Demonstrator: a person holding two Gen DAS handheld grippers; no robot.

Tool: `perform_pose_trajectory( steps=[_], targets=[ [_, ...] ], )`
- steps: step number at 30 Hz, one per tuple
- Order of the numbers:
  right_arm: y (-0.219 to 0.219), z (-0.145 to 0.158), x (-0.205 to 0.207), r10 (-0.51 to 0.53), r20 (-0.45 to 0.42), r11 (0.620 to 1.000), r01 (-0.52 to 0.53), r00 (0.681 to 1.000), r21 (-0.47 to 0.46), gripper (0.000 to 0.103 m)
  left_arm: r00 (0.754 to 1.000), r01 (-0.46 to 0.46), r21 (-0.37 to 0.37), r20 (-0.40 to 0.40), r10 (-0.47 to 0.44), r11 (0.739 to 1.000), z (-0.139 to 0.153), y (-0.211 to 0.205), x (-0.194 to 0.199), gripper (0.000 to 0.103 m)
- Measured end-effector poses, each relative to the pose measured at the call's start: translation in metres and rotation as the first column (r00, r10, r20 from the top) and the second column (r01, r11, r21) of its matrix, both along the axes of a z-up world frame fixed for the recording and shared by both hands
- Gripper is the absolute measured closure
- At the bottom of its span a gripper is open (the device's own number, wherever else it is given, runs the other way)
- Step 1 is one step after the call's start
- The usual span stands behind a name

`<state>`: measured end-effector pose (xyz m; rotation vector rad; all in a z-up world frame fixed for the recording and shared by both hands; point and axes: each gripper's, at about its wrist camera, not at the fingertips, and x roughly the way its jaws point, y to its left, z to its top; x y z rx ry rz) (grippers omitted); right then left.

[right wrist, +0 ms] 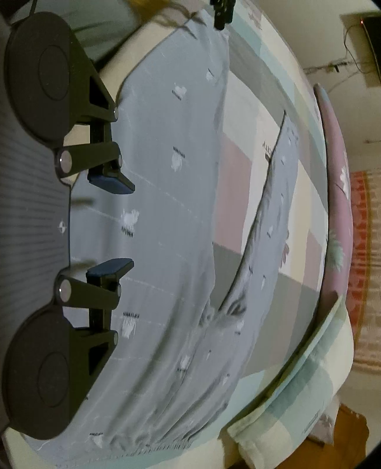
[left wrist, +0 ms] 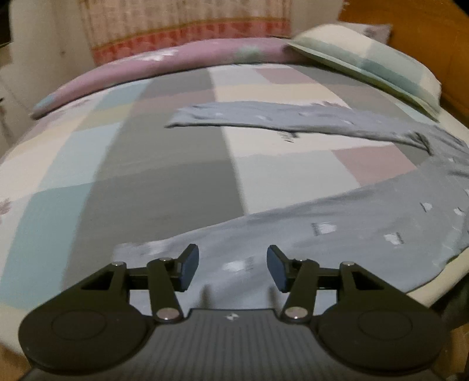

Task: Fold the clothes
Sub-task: 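Release the leg and move the right gripper over the waistband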

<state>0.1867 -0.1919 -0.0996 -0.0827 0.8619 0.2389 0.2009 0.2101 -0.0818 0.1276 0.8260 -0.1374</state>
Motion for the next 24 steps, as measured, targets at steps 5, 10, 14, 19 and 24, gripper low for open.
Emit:
perform_pose_trajectory(
  steps=[5, 10, 14, 19, 24],
  targets=[
    [-0.012, -0.01, 0.003, -0.046, -0.008, 0.999, 0.046, 0.999, -0.019, 0.048, 0.997, -0.024, -0.032, -0.069, 0.022, 0.999, -0.031, -0.005, 0.015, 0.05],
    [-0.027, -0.026, 0.005, -0.085, -0.046, 0.996, 0.085, 0.995, -0.006, 0.048, 0.993, -0.086, -0.069, -0.084, 0.08, 0.994, -0.037, 0.002, 0.01, 0.048],
    [-0.039, -0.035, -0.012, -0.08, -0.048, 0.996, 0.082, 0.996, 0.032, 0.037, 0.983, -0.142, -0.019, -0.12, 0.139, 0.99, -0.034, 0.005, 0.01, 0.047],
    [-0.059, -0.032, -0.041, -0.089, -0.057, 0.994, 0.092, 0.994, 0.058, 0.034, 0.982, -0.132, 0.049, -0.133, 0.137, 0.99, -0.018, -0.016, 0.012, 0.051],
    [-0.109, -0.016, -0.054, -0.22, -0.023, 0.965, 0.221, 0.975, 0.143, 0.032, 0.995, 0.085, 0.021, -0.056, -0.084, 0.996, 0.016, -0.095, 0.016, 0.047]
  ],
)
